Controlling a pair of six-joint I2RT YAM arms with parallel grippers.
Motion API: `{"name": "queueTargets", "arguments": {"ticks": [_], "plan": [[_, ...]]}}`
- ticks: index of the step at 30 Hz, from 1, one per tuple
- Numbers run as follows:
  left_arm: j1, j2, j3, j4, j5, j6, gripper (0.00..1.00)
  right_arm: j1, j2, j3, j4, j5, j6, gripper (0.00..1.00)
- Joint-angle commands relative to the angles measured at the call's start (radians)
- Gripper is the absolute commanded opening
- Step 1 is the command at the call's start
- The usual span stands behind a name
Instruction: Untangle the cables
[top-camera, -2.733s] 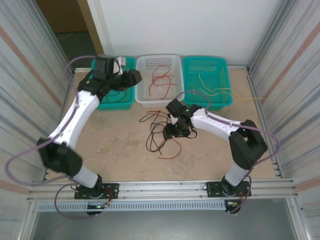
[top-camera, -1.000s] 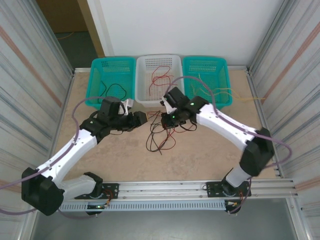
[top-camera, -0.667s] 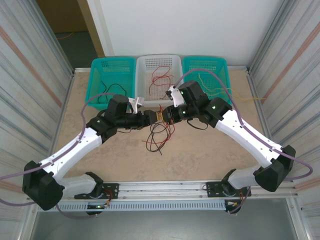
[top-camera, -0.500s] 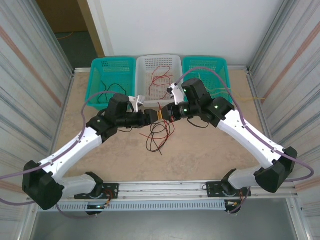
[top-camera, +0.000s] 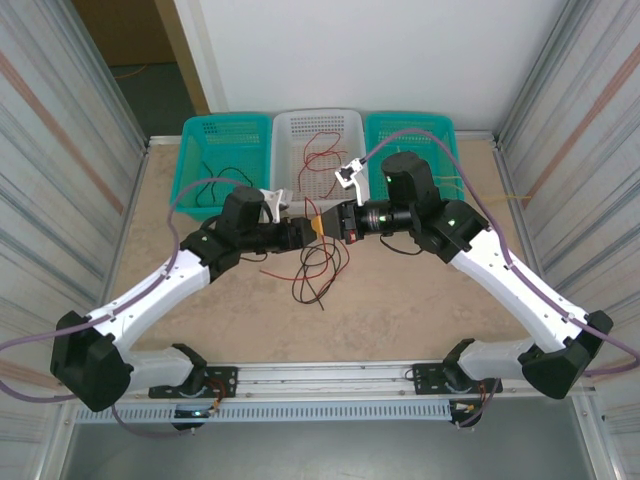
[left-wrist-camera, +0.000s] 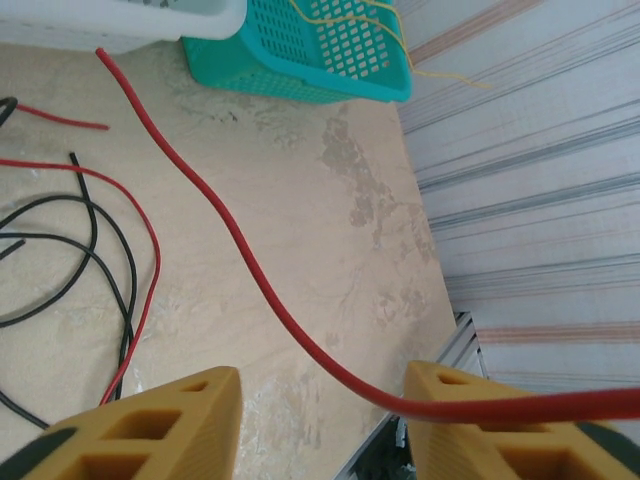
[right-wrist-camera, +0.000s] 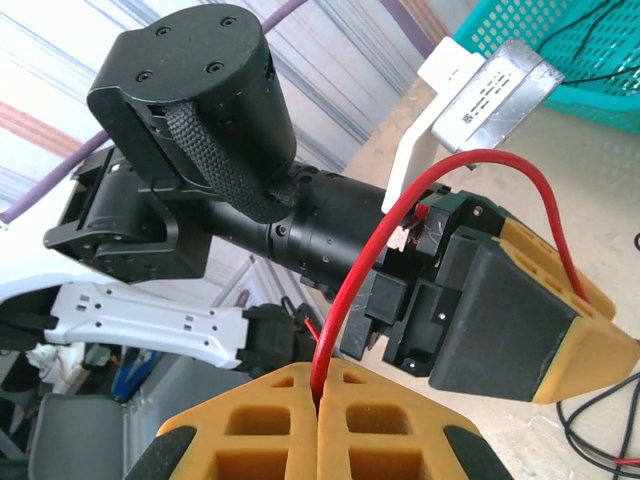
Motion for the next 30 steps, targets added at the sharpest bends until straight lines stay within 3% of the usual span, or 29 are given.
{"name": "queueTargets", "arguments": {"ticks": [1, 4, 9, 15, 23, 26, 30], "plan": [[0.0, 0.009, 0.049, 0.051, -0.015, 0.05, 0.4, -0.007, -0.021, -0.015, 0.027, -0.041, 0.023, 0.0], [0.0, 0.017, 0.063, 0.048, -0.02, 0.067, 0.34, -0.008, -0.022, -0.02, 0.031, -0.047, 0.028, 0.0], [0.0, 0.022, 0.088, 0.005, -0.05, 0.115, 0.38, -0.012, -0.034, -0.035, 0.051, -0.045, 0.04, 0.0], [0.001, 0.008, 0.081, 0.0, -0.118, 0.154, 0.35, -0.019, -0.049, -0.044, 0.084, -0.064, 0.063, 0.0], [0.001, -0.009, 0.093, -0.009, -0.19, 0.203, 0.07, -0.038, -0.063, -0.056, 0.09, -0.068, 0.074, 0.0], [0.0, -0.024, 0.097, -0.021, -0.219, 0.216, 0.0, -0.044, -0.062, -0.061, 0.073, -0.06, 0.067, 0.0], [0.001, -0.046, 0.113, -0.09, -0.316, 0.238, 0.0, -0.073, -0.059, -0.062, 0.036, -0.053, 0.05, 0.0]]}}
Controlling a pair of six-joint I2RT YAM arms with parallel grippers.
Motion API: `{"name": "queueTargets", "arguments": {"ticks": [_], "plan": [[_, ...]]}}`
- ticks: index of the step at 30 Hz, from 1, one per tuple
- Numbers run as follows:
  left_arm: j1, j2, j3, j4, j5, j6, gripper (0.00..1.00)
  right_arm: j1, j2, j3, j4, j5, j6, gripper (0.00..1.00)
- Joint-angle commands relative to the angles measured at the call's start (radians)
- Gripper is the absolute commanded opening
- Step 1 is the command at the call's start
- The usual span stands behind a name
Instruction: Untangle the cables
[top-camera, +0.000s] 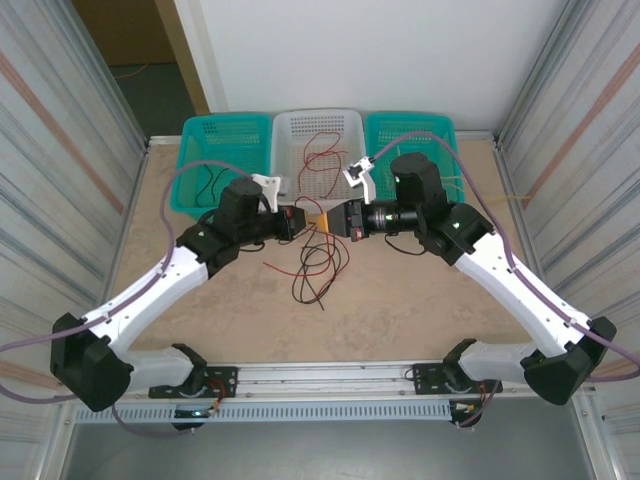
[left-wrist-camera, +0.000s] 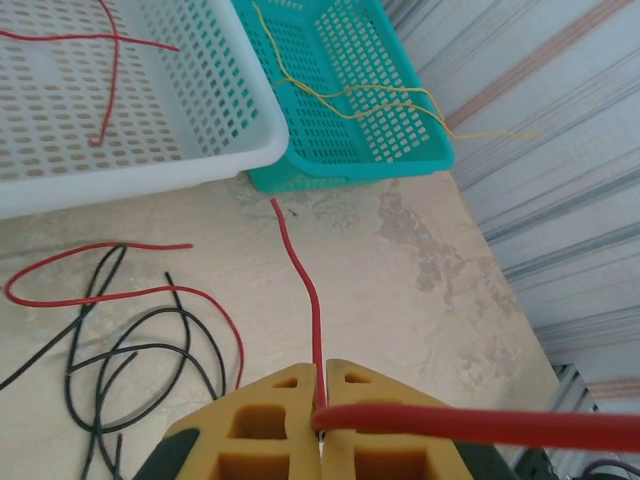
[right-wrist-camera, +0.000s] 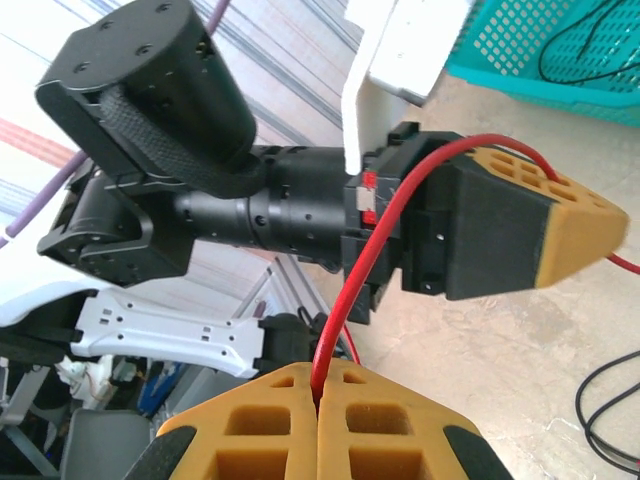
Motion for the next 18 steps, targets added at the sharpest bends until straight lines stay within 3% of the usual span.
{"name": "queueTargets", "arguments": {"ticks": [1, 5, 9, 12, 13, 18], "plan": [[0.0, -0.048, 0.049, -0.092, -0.146, 0.05, 0.0, -0.033, -0.027, -0.005, -0.025, -0.009, -0.015, 0.0], [0.005, -0.07, 0.063, -0.197, -0.296, 0.058, 0.0, -0.075, -0.017, 0.008, -0.085, -0.007, -0.051, 0.0], [0.019, -0.098, 0.049, -0.205, -0.287, 0.036, 0.02, -0.109, 0.025, 0.052, -0.151, -0.002, -0.091, 0.0], [0.029, -0.108, 0.044, -0.205, -0.235, -0.005, 0.4, -0.123, 0.083, 0.132, -0.208, 0.056, -0.114, 0.0], [0.032, -0.11, 0.045, -0.211, -0.225, -0.019, 0.47, -0.13, 0.104, 0.162, -0.222, 0.077, -0.117, 0.0], [0.074, -0.128, 0.035, -0.281, -0.19, -0.072, 0.56, -0.166, 0.227, 0.304, -0.247, 0.158, -0.112, 0.0]]}}
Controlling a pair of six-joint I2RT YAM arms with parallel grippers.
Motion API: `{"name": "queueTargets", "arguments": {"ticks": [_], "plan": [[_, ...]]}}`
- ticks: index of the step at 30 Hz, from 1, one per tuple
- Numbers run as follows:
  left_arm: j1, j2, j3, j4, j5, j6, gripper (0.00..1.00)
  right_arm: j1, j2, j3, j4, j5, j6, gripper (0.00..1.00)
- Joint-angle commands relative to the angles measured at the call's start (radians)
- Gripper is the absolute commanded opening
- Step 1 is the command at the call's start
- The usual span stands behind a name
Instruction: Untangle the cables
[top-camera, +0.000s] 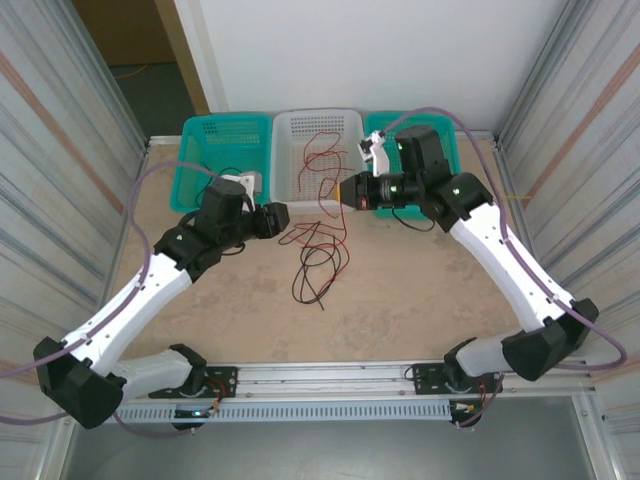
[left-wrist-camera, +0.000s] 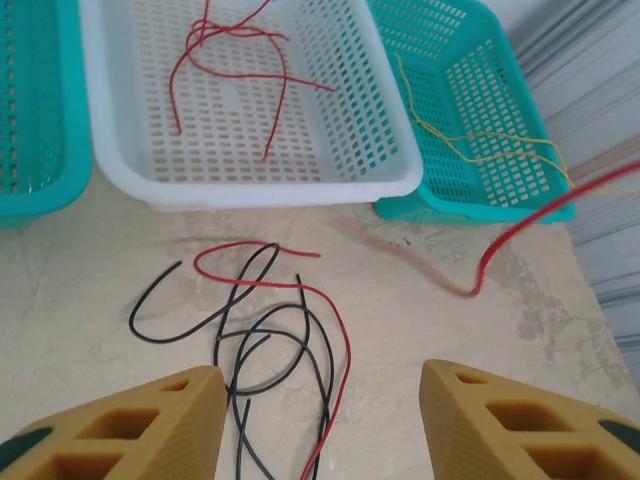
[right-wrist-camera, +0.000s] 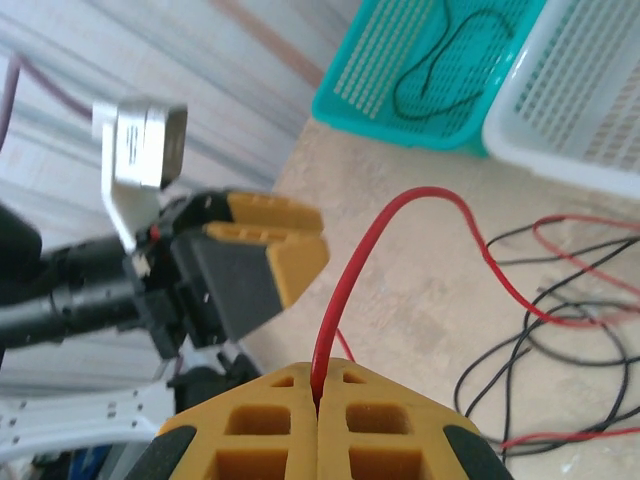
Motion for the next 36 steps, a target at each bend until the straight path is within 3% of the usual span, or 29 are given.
{"name": "queueTargets", "arguments": {"ticks": [1, 6, 16, 18, 19, 20, 22, 24, 32, 36], "plan": [[0.039, -0.043, -0.011, -0.076, 0.028, -0.056, 0.57, -0.026, 0.087, 0.113, -0.051, 0.086, -0.03, 0.0], [0.091, -0.097, -0.1, -0.106, 0.102, -0.097, 0.58, -0.067, 0.262, 0.298, -0.07, 0.075, -0.03, 0.0], [0.092, -0.151, -0.229, -0.107, 0.176, -0.186, 0.58, -0.131, 0.659, 0.869, -0.169, 0.04, -0.021, 0.0], [0.092, -0.144, -0.245, -0.108, 0.188, -0.198, 0.58, -0.147, 0.723, 0.928, -0.166, 0.028, 0.027, 0.1], [0.092, -0.138, -0.249, -0.111, 0.192, -0.204, 0.58, -0.154, 0.748, 0.944, -0.165, 0.02, 0.047, 0.22], [0.092, -0.132, -0.252, -0.112, 0.196, -0.21, 0.58, -0.157, 0.762, 0.949, -0.165, 0.017, 0.055, 0.31], [0.092, -0.115, -0.251, -0.114, 0.207, -0.218, 0.58, -0.157, 0.771, 0.938, -0.186, 0.048, 0.046, 0.39], [0.092, -0.097, -0.23, -0.134, 0.207, -0.223, 0.58, -0.156, 0.758, 0.902, -0.205, 0.072, 0.031, 0.55], [0.094, -0.033, -0.142, -0.182, 0.186, -0.251, 0.59, -0.139, 0.568, 0.578, -0.179, 0.177, -0.033, 0.57], [0.094, 0.028, -0.101, -0.17, 0.206, -0.277, 0.58, -0.117, 0.495, 0.478, -0.233, 0.349, -0.047, 0.63]]}}
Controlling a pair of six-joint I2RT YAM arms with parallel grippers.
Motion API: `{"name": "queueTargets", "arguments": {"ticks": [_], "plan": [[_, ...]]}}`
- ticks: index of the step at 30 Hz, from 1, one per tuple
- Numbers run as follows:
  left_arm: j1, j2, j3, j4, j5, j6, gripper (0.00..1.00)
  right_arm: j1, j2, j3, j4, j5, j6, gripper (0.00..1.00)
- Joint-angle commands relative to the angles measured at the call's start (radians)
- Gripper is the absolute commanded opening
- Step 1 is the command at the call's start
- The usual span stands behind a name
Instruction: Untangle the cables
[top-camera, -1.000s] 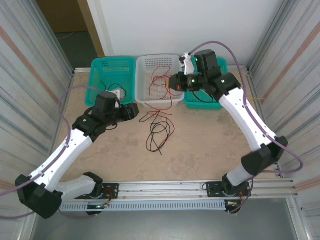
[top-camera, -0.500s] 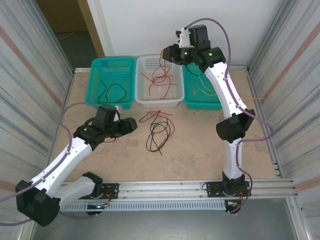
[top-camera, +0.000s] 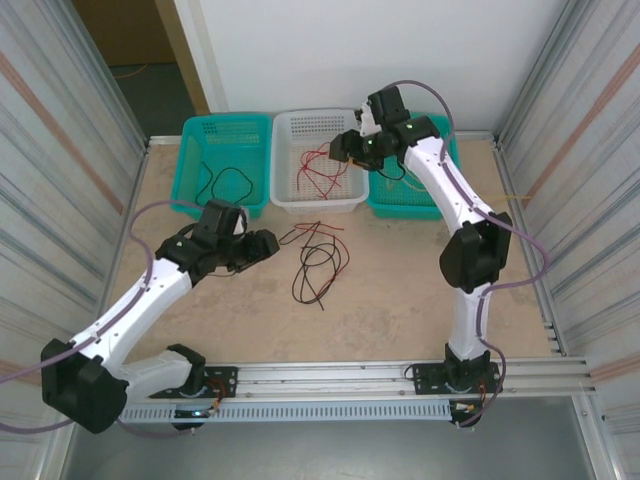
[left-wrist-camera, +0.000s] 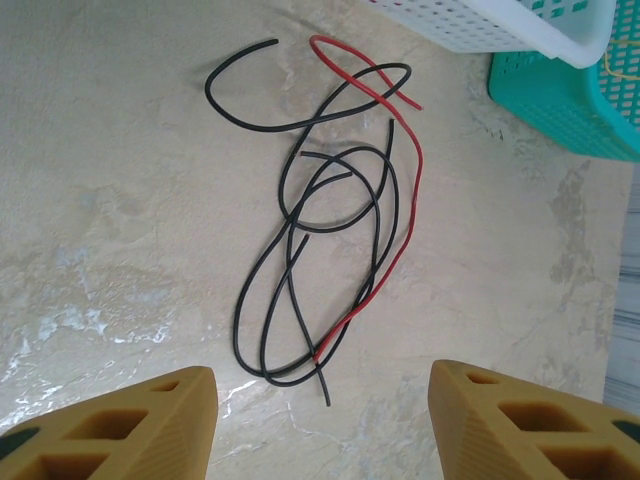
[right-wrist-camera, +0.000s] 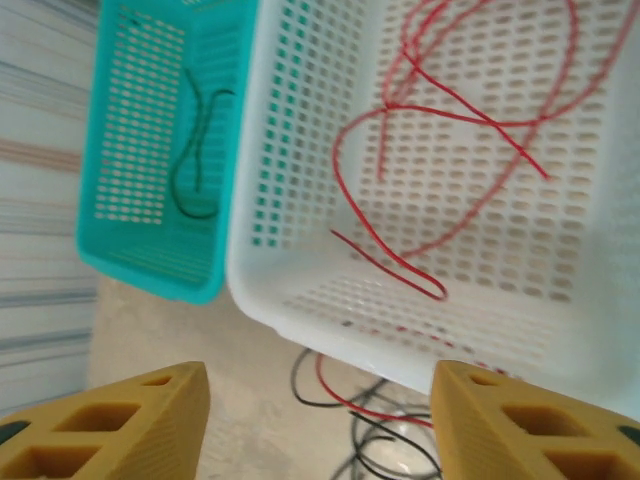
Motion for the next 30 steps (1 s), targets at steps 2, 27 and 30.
{"name": "queueTargets", "arguments": {"ticks": [2, 27, 30], "plan": [[0.006, 0.074, 0.078, -0.019, 0.018, -0.044, 0.58, 0.056, -0.145, -0.069, -0.082, 0.312, -0.059, 0.76], [0.164, 0.276, 0.042, 0.29, 0.066, -0.156, 0.54, -0.012, -0.457, -0.71, 0.301, 0.116, 0.03, 0.8], [0.187, 0.3, 0.079, 0.185, 0.057, -0.222, 0.51, -0.029, -0.418, -0.635, 0.254, 0.049, 0.095, 0.79]]}}
